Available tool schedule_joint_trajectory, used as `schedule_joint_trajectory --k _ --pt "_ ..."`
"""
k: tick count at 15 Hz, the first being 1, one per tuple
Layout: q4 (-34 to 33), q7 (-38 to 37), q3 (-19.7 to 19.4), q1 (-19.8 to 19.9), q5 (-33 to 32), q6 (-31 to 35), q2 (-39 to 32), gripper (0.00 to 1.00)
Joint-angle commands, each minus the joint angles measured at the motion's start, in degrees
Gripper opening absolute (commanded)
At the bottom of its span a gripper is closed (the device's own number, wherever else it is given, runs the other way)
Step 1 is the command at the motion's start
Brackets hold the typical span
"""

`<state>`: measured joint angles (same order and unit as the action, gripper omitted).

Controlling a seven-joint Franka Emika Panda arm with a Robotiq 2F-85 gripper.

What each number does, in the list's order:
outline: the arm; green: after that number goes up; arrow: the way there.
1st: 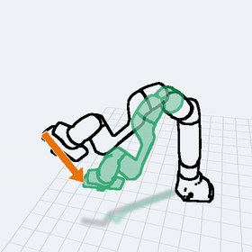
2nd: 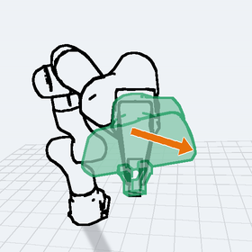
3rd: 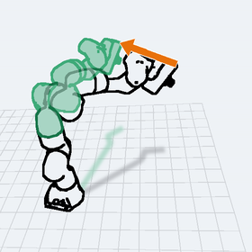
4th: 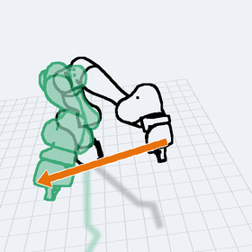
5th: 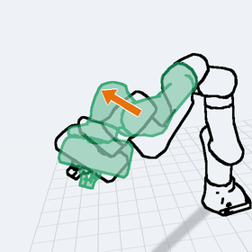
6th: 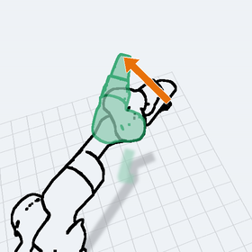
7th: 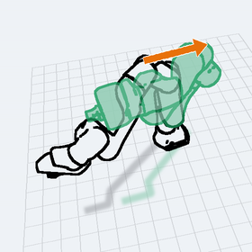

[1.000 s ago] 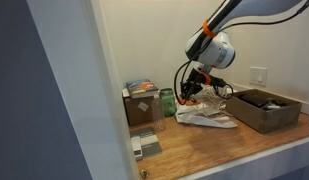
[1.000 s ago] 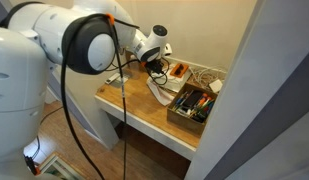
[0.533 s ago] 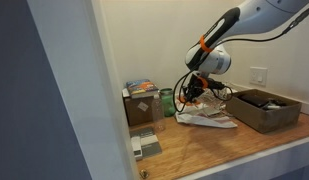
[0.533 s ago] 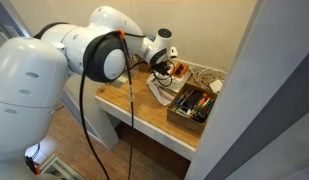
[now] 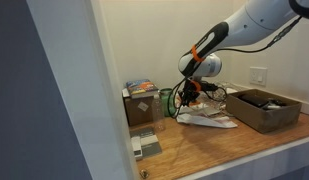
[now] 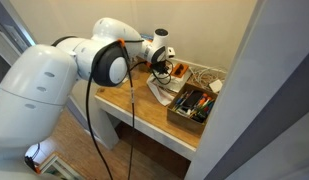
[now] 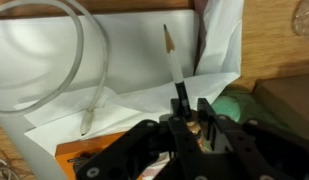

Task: Pick up the white pencil and put it on the white cloth on the table

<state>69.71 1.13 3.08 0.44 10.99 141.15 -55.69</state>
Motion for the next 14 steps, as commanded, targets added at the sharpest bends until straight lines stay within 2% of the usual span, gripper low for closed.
schedule_joint_trajectory --k 1,7,8,9,11,14 --pt "-6.96 -2.28 -0.98 -0.54 -2.2 -2.96 -4.53 0.05" --pt "-11.23 -2.89 -1.61 -0.47 -2.57 -4.26 -7.95 0.05" --pt "-11.68 -2.8 -1.5 -0.44 -2.63 -5.46 -8.14 0.22" --pt "-11.88 -2.45 -1.11 -0.26 -2.49 -6.49 -8.08 0.47" --pt "-11.91 -1.2 -0.36 0.26 -2.22 -8.7 -7.13 0.51" --pt "-10.54 0.66 0.22 1.24 -1.93 -10.54 -3.48 0.73"
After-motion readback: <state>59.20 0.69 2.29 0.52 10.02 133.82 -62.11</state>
